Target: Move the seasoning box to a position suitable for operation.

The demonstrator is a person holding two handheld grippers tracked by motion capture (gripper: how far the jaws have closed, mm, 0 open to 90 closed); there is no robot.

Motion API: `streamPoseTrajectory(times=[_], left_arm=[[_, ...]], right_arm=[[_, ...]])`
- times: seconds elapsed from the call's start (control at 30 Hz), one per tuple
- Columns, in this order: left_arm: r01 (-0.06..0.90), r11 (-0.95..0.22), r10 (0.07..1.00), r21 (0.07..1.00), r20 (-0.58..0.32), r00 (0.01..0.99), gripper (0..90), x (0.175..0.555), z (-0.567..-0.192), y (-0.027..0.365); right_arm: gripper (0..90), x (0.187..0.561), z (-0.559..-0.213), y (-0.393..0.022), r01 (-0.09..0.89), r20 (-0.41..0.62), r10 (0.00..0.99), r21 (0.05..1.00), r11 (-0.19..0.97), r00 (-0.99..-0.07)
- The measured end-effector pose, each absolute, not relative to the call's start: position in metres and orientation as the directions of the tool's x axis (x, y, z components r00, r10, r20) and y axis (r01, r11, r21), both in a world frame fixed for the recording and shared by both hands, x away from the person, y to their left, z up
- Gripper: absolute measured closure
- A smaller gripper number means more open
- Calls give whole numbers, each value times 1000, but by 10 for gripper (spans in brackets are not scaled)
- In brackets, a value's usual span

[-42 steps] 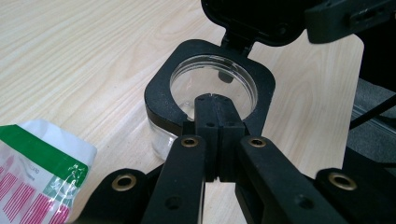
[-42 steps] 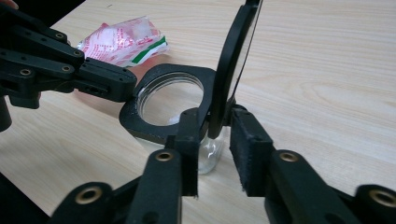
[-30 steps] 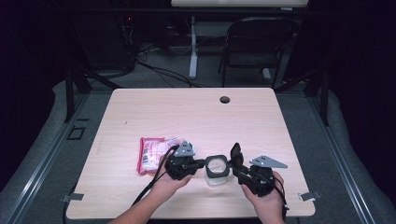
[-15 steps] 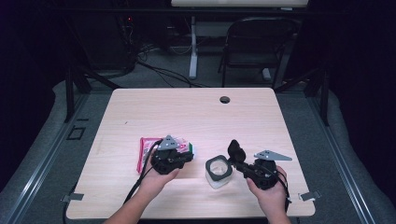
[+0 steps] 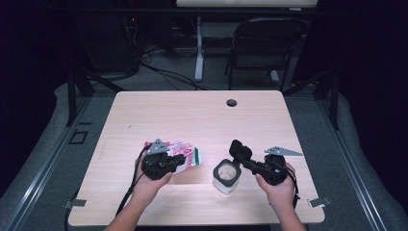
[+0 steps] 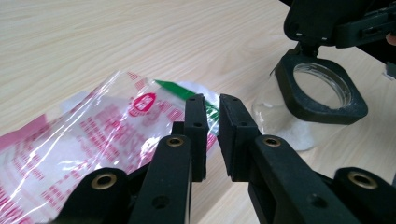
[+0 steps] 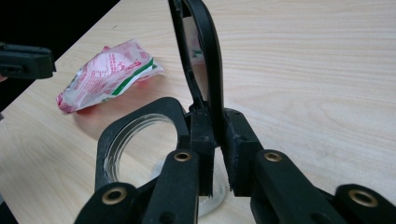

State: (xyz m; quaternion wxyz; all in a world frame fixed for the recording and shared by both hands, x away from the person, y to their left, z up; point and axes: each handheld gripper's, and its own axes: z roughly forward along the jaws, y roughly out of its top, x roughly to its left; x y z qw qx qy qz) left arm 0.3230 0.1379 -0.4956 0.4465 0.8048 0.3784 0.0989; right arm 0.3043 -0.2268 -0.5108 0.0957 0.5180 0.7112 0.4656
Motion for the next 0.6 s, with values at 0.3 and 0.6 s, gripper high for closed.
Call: streamPoseTrajectory(times=[0.3, 0.6], left_arm=[[538, -272, 752, 798, -173, 636, 701, 319, -499, 159], [544, -274, 774, 793, -155, 614, 686, 317, -503, 168]], right_arm=[[800, 319, -511, -223, 640, 347, 824, 768, 26, -449], [784, 327, -513, -222, 635, 366, 812, 772, 8, -455]])
